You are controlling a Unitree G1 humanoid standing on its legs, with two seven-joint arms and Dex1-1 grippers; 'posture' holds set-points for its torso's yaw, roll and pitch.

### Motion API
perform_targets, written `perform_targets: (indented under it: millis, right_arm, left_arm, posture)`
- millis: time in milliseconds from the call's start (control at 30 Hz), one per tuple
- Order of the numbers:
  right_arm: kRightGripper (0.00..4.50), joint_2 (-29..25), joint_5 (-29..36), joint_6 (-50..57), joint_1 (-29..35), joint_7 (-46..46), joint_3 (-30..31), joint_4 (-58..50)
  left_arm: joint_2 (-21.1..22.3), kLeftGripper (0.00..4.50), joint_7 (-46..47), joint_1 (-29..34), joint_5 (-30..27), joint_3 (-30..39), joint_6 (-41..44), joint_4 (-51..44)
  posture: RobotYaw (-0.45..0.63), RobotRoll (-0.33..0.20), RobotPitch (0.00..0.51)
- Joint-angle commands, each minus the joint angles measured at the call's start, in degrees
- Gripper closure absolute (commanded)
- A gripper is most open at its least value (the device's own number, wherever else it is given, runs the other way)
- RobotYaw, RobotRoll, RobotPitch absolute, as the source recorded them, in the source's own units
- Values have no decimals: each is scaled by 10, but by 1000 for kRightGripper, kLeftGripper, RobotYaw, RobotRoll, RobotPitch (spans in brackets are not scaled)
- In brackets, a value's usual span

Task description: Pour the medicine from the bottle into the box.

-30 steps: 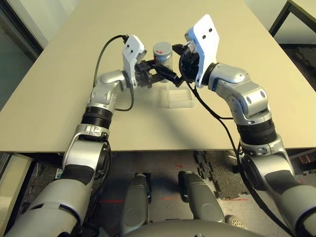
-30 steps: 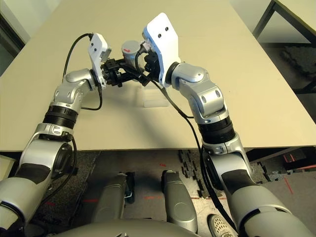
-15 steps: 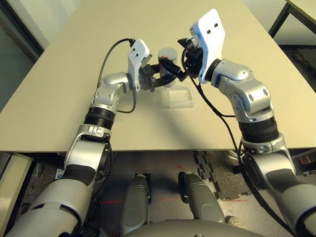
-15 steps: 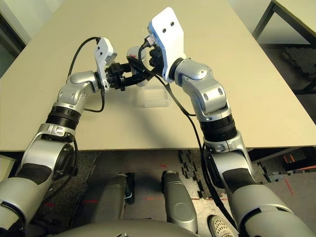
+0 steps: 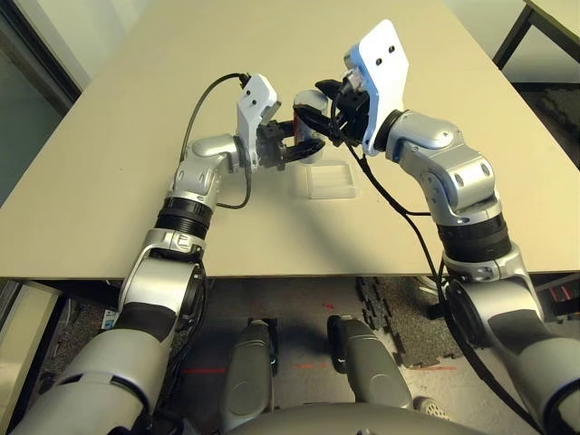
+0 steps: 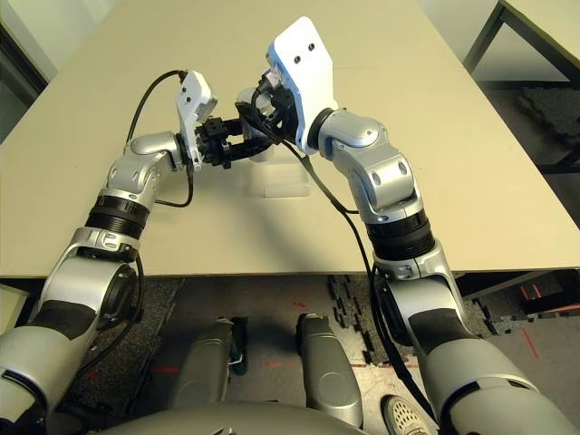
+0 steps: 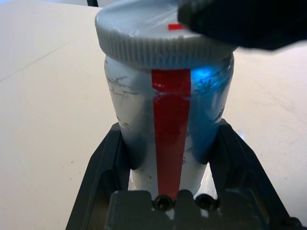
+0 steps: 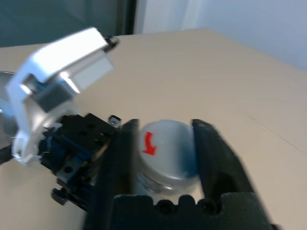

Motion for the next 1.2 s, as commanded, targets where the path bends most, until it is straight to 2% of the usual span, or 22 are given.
perform_targets:
  millis: [33, 133, 267, 367, 700, 767, 1200]
  right_arm:
    - [3577, -18, 17, 13, 2, 15, -26, 6]
    - [4487, -46, 34, 3, -14, 49, -42, 34]
    - [4500, -72, 39, 0, -35, 73, -51, 63]
    - [3902, -74, 48, 11, -44, 77, -58, 65]
    - [125, -55, 83, 80, -44, 57, -81, 23]
    - [0, -48, 88, 94, -45, 48, -90, 14]
    - [0, -34, 101, 137, -55, -6, -122, -22]
  left_arm:
    - [5, 2038, -26, 4, -7, -6, 10, -34]
    - [8, 2038, -46, 5, -15, -9, 24, -59]
    - [12, 2038, -54, 8, -13, -9, 31, -73]
    - [15, 2038, -52, 9, -13, -8, 30, -73]
    - [19, 2038, -51, 7, -9, -6, 22, -59]
    - [18, 2038, -51, 6, -8, -6, 19, -53]
    - [13, 2038, -53, -5, 4, -5, -12, 1]
  posture:
    - [-203, 0, 139]
    - [-198, 0, 138]
    - [-190, 0, 138]
    - [-187, 0, 139]
    - [-187, 0, 138]
    - [-192, 0, 137]
    - [-215, 0, 132]
